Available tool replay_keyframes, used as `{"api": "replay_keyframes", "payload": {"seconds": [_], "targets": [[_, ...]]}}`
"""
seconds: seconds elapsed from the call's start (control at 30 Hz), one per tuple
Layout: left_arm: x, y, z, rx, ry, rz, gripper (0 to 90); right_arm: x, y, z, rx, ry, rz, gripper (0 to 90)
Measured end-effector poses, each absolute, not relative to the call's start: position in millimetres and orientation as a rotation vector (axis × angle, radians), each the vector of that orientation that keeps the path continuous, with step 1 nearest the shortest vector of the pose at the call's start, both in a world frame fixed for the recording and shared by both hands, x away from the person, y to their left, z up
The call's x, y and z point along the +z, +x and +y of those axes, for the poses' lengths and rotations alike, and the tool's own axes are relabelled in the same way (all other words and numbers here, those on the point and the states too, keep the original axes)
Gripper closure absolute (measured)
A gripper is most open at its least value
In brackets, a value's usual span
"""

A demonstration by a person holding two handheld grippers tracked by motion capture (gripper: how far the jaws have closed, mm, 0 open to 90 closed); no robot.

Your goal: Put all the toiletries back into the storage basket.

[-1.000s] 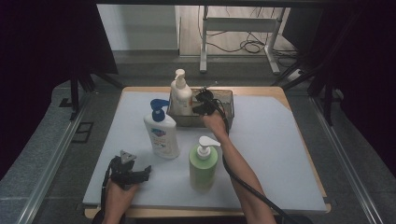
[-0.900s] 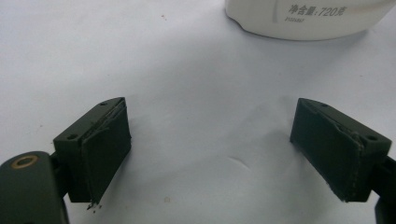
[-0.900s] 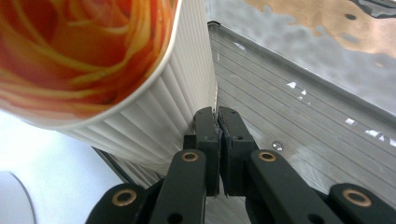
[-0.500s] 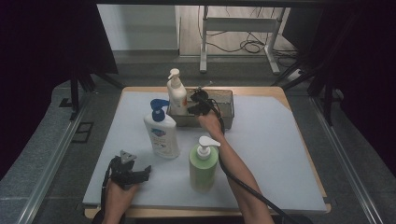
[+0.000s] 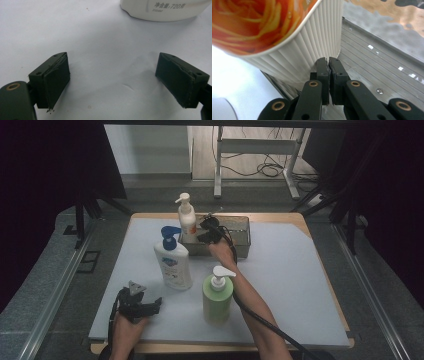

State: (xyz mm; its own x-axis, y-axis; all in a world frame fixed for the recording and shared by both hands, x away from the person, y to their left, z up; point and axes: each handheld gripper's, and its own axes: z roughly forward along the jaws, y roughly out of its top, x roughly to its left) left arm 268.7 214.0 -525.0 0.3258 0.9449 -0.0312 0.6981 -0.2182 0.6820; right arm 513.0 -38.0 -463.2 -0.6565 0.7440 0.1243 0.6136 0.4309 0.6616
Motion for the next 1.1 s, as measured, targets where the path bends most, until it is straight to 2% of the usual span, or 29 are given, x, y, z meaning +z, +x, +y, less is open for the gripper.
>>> {"api": "replay_keyframes", "payload": {"seconds": [0.8, 1.1], "targets": [[-525.1, 268.7, 214.0, 0.534, 1.995, 1.441, 11.6, -463.6, 509.5, -29.0, 1.058, 1.178, 2.502, 88.7], [-525.0, 268.7, 214.0, 0.532, 1.995, 1.441, 11.6, -465.1, 504.8, -32.9, 1.056, 1.143, 2.488, 84.9]]}}
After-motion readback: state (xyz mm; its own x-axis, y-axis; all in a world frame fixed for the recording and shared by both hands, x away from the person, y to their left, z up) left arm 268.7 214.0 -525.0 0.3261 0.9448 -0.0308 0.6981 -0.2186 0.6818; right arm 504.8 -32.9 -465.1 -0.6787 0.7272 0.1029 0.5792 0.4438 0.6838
